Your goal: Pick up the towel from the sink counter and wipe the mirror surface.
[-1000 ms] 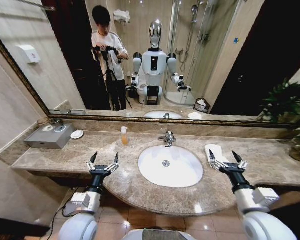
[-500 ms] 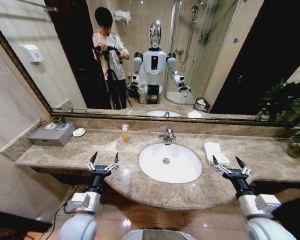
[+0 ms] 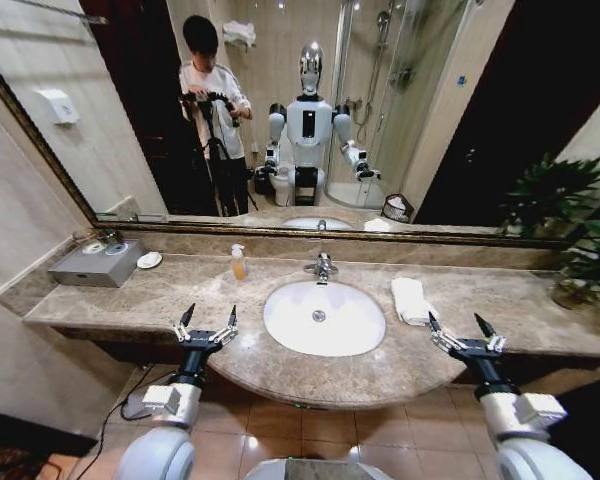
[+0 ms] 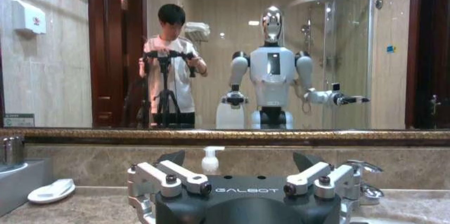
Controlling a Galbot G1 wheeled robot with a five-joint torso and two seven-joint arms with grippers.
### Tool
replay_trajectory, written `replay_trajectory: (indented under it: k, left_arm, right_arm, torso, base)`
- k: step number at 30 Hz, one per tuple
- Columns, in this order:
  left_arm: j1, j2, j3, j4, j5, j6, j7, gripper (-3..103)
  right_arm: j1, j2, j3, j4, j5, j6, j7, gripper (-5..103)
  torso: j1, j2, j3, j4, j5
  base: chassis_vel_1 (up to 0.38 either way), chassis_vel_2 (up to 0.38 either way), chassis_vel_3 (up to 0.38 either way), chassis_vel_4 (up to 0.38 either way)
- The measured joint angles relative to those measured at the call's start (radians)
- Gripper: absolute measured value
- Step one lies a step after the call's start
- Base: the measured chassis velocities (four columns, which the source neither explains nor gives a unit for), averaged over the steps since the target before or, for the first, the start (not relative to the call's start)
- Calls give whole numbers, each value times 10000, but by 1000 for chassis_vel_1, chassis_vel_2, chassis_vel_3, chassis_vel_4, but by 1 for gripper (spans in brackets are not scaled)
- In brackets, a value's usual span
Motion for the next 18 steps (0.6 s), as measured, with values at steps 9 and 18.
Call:
replay_trajectory:
  k: [9, 18]
  left_arm:
    - [0, 1, -1, 0, 0, 0, 0, 100]
    - [0, 1, 0, 0, 0, 0, 0, 100]
  right_arm:
    - [48, -16, -73, -155, -59, 34, 165, 100]
    - [-12, 166, -236, -180, -318, 323, 65, 100]
  torso:
    - [-1, 0, -1, 0, -4]
    - [-3, 1, -1, 1, -2]
  base:
    - [119, -70, -104, 74]
    - [104, -105, -110, 101]
